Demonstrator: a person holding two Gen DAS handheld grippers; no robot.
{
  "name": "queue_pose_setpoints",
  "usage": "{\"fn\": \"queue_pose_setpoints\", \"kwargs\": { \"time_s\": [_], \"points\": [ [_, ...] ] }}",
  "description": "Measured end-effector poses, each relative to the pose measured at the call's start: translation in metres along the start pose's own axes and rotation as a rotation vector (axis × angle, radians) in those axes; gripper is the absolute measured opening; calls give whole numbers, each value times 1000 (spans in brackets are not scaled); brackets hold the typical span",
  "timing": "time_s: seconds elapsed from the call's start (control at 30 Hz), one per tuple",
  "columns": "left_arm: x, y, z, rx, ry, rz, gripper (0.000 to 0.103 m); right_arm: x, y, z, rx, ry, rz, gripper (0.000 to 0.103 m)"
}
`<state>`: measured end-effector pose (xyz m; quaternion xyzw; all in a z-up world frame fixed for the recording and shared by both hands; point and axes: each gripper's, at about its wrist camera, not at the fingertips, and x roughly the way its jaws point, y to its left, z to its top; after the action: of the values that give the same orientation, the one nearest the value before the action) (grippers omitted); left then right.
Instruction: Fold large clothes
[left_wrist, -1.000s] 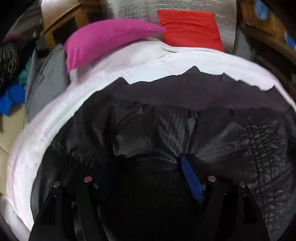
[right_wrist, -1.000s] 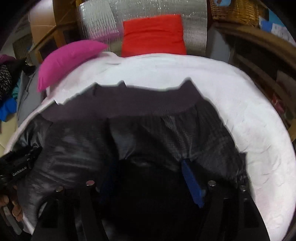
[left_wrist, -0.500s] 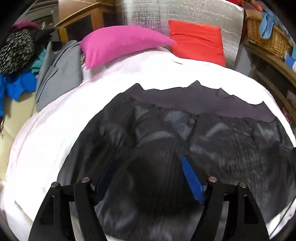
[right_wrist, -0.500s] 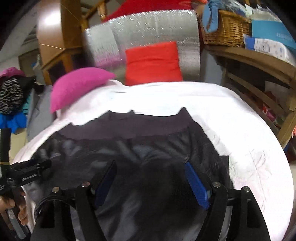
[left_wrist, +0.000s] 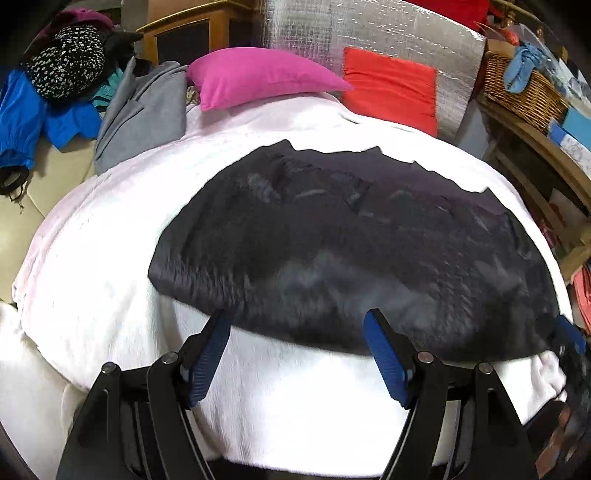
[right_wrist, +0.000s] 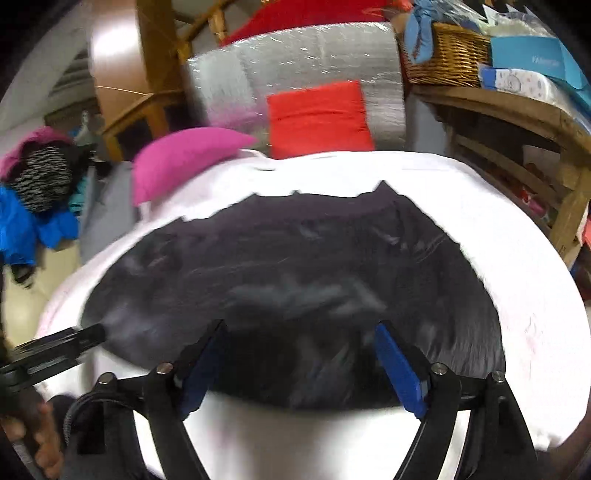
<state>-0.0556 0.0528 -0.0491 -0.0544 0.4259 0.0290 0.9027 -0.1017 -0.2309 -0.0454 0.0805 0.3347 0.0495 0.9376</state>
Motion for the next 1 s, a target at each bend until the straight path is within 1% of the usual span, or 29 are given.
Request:
{"fn": "queue_pose_setpoints", "kwargs": {
  "time_s": [0.07, 0.13, 0.23, 0.33, 0.4, 0.53, 0.67, 0.87, 0.93, 1.0],
  "points": [
    [-7, -4, -6, 15, 2, -5, 76, -14, 9, -14, 3, -7, 24, 86],
    [-16, -7, -13, 35, -14, -10, 76, -29, 14, -31, 13, -21, 31, 87],
    [-25, -11, -19, 61, -30, -9, 78, -36, 22, -45, 3, -16, 36, 87],
    [-31, -11, -23, 56, -50, -10, 78, -37, 27, -54, -18, -2, 26, 87],
    [-33, -10, -25, 56, -60, 1, 79, -37, 28, -54, -23, -3, 19, 87],
    [-36, -9, -27, 72, -78, 38, 80, -47, 29, -51, -32, -48, -17, 87],
    [-40, -10, -27, 79, -90, 38, 81, -55, 27, -47, -39, -80, -68, 90],
    [-49, -19, -31, 104, -110, 32, 81, -72, 24, -39, -45, -155, -121, 94],
    [-50, -22, -32, 110, -104, 18, 81, -74, 23, -38, -48, -164, -133, 96],
    [-50, -25, -33, 121, -104, 22, 82, -75, 22, -37, -45, -168, -136, 96]
  ]
}}
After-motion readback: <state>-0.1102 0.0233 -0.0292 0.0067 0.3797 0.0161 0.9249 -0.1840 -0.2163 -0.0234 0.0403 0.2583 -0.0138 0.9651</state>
